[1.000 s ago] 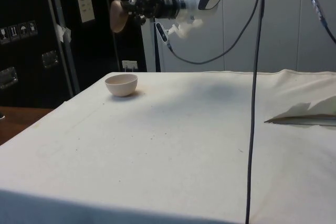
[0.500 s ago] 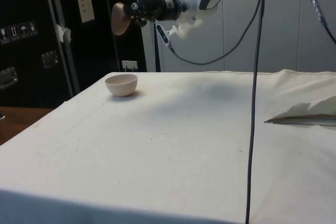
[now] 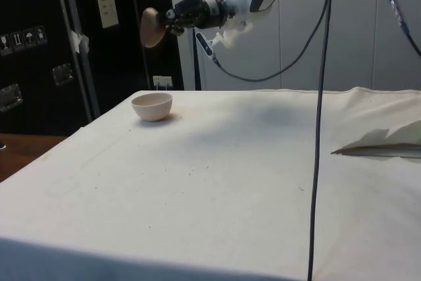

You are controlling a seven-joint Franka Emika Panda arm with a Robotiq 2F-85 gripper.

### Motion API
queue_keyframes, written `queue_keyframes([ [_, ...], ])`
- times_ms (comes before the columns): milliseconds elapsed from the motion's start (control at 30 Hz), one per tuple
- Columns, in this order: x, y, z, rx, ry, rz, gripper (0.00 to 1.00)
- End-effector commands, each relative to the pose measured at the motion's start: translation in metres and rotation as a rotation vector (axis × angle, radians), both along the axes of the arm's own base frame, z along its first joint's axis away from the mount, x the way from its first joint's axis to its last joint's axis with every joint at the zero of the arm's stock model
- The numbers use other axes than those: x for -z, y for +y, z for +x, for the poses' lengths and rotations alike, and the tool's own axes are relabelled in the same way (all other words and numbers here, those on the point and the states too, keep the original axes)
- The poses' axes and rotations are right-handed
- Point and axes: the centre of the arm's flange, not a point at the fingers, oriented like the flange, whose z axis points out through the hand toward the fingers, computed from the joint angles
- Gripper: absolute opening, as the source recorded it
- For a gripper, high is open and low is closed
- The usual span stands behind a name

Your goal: Pour the coffee beans from the cup into the bowl.

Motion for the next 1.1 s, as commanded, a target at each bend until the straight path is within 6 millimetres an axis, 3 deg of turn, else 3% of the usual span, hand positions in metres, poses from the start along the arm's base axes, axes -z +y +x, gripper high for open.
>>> queue_keyframes([
  [0, -0.0007, 0.0001, 0.0007, 0.005, 0.009, -0.025, 0.0],
  [1067, 0.0087, -0.004, 0.0059, 0.016, 0.055, -0.213, 0.0],
])
